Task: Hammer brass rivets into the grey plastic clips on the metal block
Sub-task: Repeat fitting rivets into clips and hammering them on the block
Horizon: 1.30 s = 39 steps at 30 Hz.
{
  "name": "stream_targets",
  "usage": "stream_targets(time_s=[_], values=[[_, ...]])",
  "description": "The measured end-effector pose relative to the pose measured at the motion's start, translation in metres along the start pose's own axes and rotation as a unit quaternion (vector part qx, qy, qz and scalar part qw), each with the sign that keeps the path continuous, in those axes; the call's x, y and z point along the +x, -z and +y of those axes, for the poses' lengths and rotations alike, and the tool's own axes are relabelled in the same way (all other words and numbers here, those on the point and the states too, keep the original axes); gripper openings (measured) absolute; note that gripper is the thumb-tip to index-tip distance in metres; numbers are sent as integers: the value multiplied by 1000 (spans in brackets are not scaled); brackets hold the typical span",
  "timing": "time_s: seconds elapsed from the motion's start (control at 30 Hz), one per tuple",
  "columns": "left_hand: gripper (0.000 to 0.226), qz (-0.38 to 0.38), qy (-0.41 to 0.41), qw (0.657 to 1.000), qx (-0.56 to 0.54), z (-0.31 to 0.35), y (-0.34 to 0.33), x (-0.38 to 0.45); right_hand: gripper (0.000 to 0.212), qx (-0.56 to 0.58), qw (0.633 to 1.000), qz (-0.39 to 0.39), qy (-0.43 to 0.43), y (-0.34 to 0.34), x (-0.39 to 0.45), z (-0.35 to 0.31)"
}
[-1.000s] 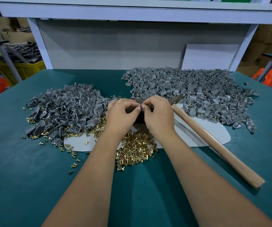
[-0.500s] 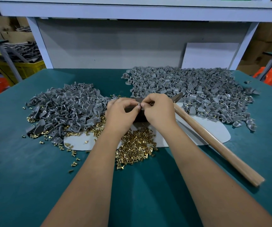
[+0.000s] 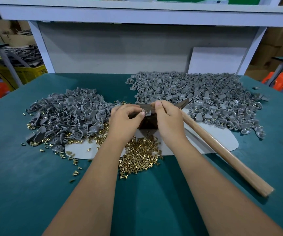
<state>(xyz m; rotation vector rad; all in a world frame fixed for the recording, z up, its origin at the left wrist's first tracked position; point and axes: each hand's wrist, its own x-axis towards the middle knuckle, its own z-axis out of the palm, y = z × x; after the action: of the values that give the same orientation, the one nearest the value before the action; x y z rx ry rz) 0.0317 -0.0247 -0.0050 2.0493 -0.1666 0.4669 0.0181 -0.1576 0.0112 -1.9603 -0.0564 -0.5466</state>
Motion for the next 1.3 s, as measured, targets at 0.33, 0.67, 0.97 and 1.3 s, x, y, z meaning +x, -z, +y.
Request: stream_targets(time_s=[0.33,0.67,0.97,1.3], values=[[9,-11,-10,1000,-4,1,0,2,13,-51,997,-37,39,1,6,2],[7,6,-21,999,29,3,1,-1,10,-89,993,-33,66,-3,8,3],[7,8,-13,999,45,4,0,-3,16,-72,995,-17,71,-8,5,8],[11,7,-9,998,63,5,1,-4,12,-63,996,-24,62,-7,3,8]])
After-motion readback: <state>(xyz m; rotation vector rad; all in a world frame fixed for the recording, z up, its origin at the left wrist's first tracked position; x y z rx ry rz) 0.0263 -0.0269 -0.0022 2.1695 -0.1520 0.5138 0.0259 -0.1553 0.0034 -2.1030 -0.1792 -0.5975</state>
